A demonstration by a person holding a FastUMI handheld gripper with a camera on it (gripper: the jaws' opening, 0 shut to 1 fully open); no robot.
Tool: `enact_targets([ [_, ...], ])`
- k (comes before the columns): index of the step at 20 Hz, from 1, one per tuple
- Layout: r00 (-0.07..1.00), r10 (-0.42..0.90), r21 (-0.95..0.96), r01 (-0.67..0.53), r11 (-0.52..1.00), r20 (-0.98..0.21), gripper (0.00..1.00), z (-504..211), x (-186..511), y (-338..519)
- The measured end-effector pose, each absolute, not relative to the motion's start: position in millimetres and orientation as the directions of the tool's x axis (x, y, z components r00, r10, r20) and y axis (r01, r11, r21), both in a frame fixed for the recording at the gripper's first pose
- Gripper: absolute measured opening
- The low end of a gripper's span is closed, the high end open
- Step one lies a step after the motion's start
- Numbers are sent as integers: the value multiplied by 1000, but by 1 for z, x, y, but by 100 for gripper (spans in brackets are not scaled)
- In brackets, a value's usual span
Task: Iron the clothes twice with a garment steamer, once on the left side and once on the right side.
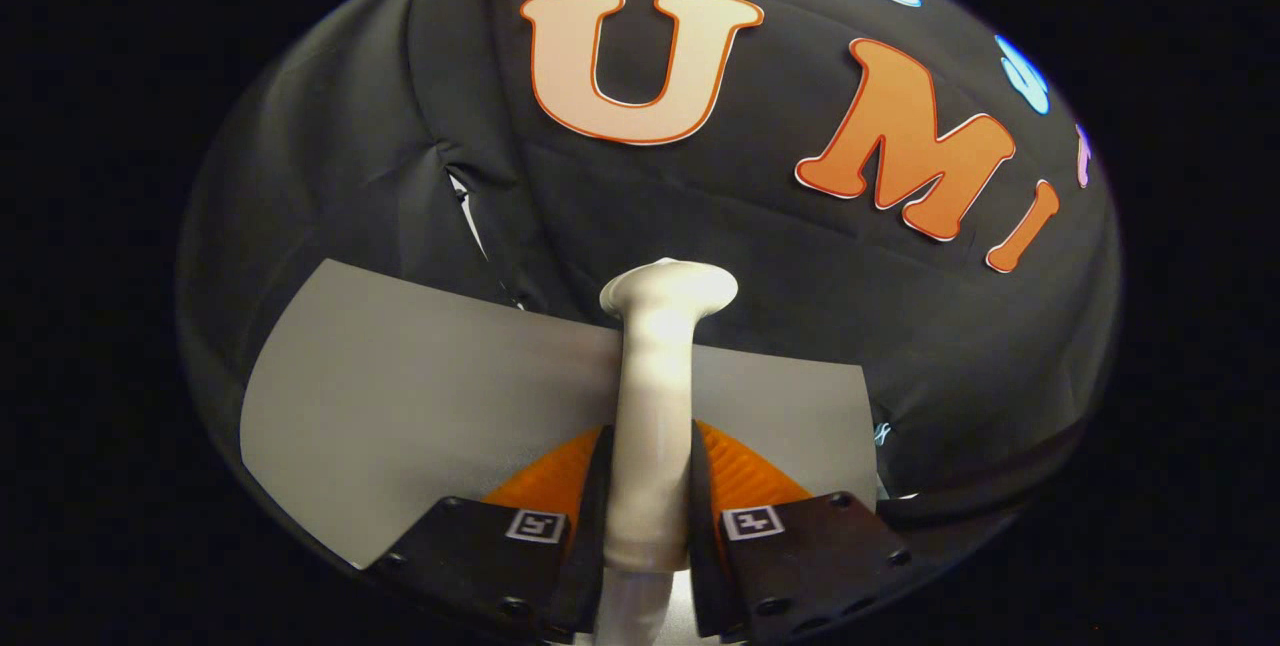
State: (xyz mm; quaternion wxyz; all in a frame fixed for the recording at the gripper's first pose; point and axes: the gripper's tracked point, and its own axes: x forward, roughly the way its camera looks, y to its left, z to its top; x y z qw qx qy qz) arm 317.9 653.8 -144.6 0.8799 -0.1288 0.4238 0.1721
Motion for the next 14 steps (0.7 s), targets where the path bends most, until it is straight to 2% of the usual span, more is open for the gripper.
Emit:
enact_targets([
  [6, 616, 328, -39, -505, 863, -716, 43, -104, 287, 664],
  [14, 653, 500, -47, -633, 773, -569, 42, -44, 207, 646],
])
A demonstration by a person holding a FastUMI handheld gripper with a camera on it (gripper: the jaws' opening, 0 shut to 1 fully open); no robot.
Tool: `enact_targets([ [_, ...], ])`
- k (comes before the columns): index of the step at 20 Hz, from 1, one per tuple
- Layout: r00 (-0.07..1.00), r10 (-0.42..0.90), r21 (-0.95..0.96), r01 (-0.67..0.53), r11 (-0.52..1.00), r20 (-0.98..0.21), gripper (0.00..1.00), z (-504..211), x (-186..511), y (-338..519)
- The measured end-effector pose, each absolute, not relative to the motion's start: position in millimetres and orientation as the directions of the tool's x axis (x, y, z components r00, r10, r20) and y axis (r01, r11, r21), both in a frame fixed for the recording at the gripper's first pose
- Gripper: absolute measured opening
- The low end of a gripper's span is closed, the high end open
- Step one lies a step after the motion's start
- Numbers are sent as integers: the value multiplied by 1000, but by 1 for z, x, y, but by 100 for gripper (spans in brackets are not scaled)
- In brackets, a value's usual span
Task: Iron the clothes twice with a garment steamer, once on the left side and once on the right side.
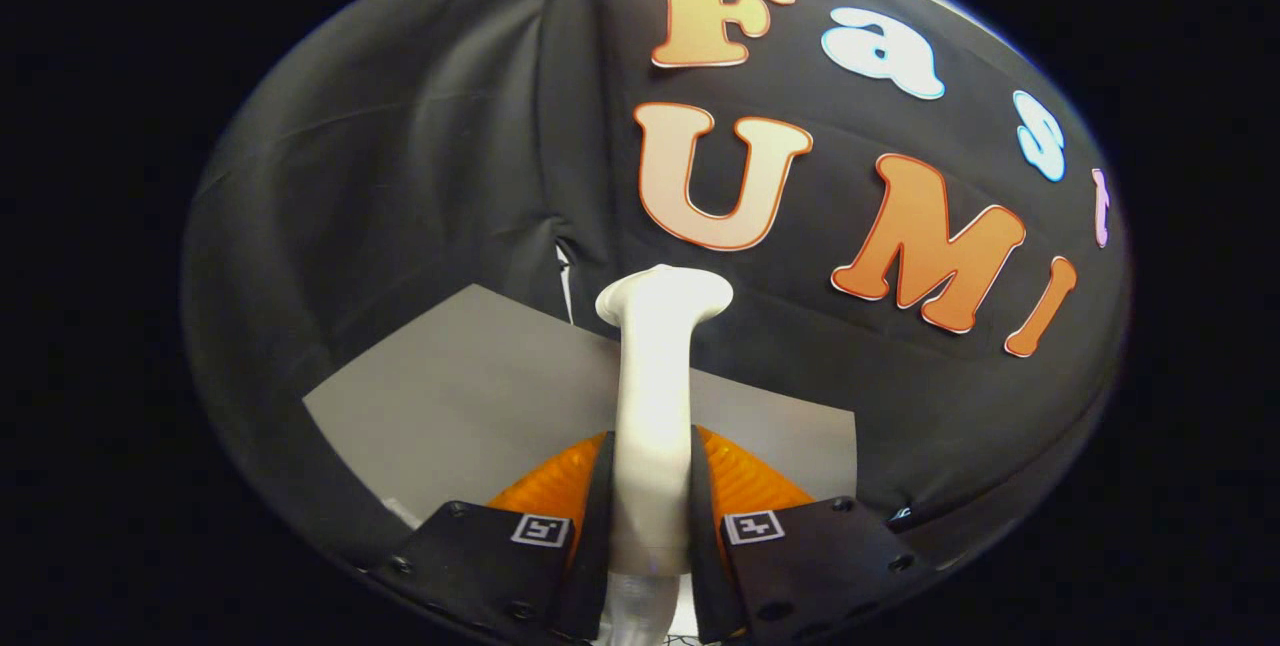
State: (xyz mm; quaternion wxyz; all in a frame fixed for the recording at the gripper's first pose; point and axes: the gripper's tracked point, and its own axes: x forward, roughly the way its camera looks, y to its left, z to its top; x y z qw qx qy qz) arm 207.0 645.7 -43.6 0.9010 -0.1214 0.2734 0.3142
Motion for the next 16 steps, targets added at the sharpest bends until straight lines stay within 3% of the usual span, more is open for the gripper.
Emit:
enact_targets([
  [9, 619, 706, 2, -751, 660, -344, 42, 27, 78, 589],
  [16, 573, 793, 6, -810, 586, -206, 42, 79, -9, 493],
])
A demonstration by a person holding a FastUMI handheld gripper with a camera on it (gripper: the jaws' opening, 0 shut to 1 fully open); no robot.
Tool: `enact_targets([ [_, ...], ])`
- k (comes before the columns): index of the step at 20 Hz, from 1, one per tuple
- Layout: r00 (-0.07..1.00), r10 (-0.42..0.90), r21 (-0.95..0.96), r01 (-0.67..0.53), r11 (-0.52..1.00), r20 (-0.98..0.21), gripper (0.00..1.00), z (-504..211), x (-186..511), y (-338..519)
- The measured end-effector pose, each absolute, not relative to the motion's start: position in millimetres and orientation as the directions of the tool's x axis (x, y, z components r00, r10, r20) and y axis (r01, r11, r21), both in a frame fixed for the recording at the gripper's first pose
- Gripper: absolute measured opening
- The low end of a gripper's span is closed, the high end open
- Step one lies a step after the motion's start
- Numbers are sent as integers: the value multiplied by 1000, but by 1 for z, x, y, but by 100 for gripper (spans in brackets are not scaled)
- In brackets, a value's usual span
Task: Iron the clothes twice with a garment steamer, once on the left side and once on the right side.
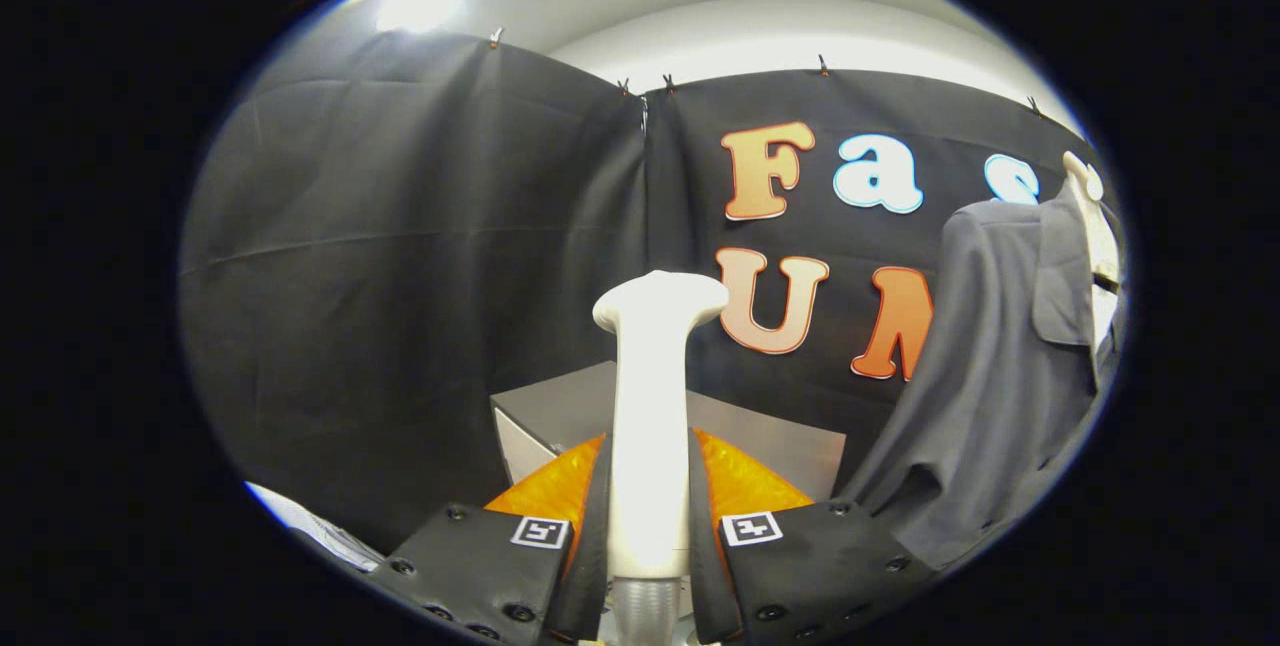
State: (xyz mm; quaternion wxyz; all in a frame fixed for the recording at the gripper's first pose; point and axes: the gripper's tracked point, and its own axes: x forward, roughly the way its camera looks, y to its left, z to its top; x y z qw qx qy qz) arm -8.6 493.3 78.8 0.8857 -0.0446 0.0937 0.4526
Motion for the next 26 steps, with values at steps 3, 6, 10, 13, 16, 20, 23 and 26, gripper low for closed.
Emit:
enact_targets([
  [3, 576, 798, 13, -810, 587, -177, 42, 89, -34, 443],
  [6, 606, 779, -11, -790, 613, -159, 42, 99, -47, 391],
  [10, 664, 735, -14, -743, 669, -139, 42, 103, -61, 314],
  [13, 712, 694, 2, -697, 717, -107, 42, 105, -63, 263],
  [16, 767, 637, 11, -638, 770, -78, 42, 100, -51, 220],
  [20, 836, 547, 33, -546, 837, -51, 41, 83, -31, 181],
  [23, 863, 504, 51, -503, 863, -31, 41, 75, -18, 173],
  [26, 882, 471, 77, -469, 880, -16, 41, 62, -5, 173],
])
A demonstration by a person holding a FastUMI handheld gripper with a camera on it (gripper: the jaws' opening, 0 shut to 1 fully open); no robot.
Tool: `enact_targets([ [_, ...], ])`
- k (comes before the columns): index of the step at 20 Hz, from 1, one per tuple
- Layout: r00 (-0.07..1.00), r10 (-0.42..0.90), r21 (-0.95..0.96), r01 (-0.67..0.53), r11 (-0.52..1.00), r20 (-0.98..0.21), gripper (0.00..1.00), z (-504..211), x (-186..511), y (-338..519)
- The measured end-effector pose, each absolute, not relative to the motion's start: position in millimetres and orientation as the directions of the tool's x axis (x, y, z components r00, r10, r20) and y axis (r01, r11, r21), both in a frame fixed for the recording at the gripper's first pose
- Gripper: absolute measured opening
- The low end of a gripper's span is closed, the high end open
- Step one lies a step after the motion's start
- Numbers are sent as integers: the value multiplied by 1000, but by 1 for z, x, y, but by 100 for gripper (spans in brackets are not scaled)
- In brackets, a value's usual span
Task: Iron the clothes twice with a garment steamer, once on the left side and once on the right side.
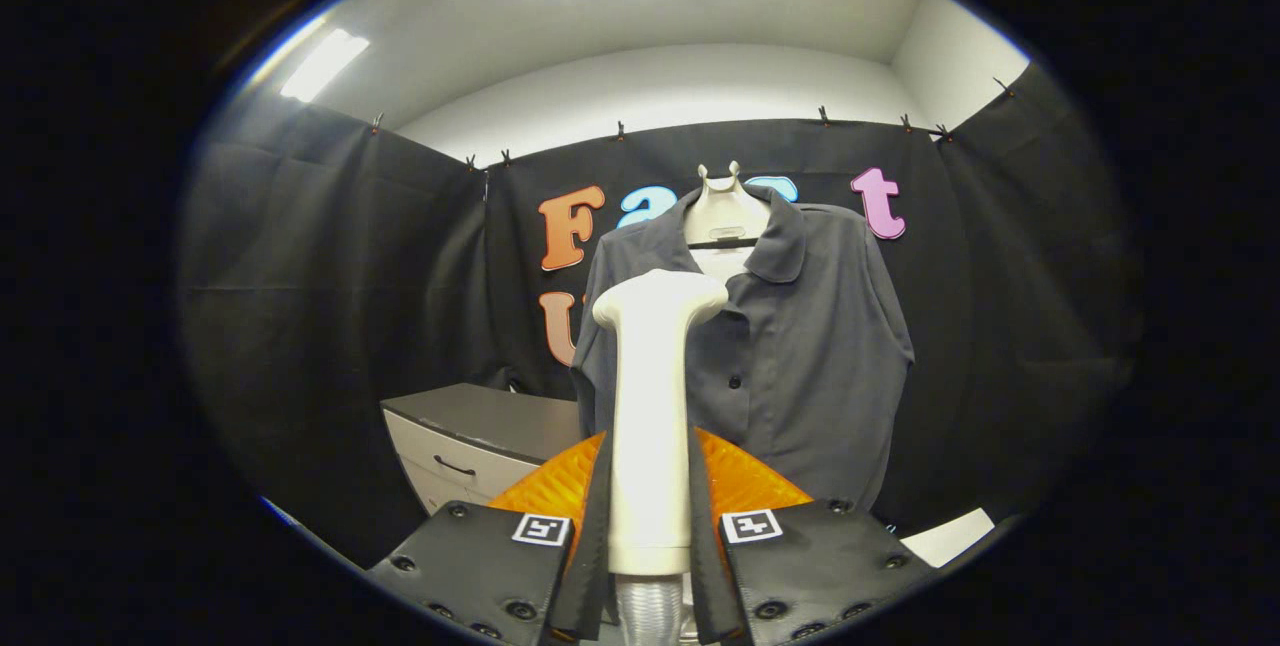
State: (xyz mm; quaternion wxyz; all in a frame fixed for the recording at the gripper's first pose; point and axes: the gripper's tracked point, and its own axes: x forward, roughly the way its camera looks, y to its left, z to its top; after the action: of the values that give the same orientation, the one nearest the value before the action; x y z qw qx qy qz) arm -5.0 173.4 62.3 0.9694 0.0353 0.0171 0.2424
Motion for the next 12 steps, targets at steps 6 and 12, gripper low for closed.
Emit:
enact_targets([
  [6, 902, 431, 58, -431, 900, 8, 41, 49, 26, 191],
  [12, 903, 429, 37, -429, 903, -9, 42, 33, 39, 224],
])
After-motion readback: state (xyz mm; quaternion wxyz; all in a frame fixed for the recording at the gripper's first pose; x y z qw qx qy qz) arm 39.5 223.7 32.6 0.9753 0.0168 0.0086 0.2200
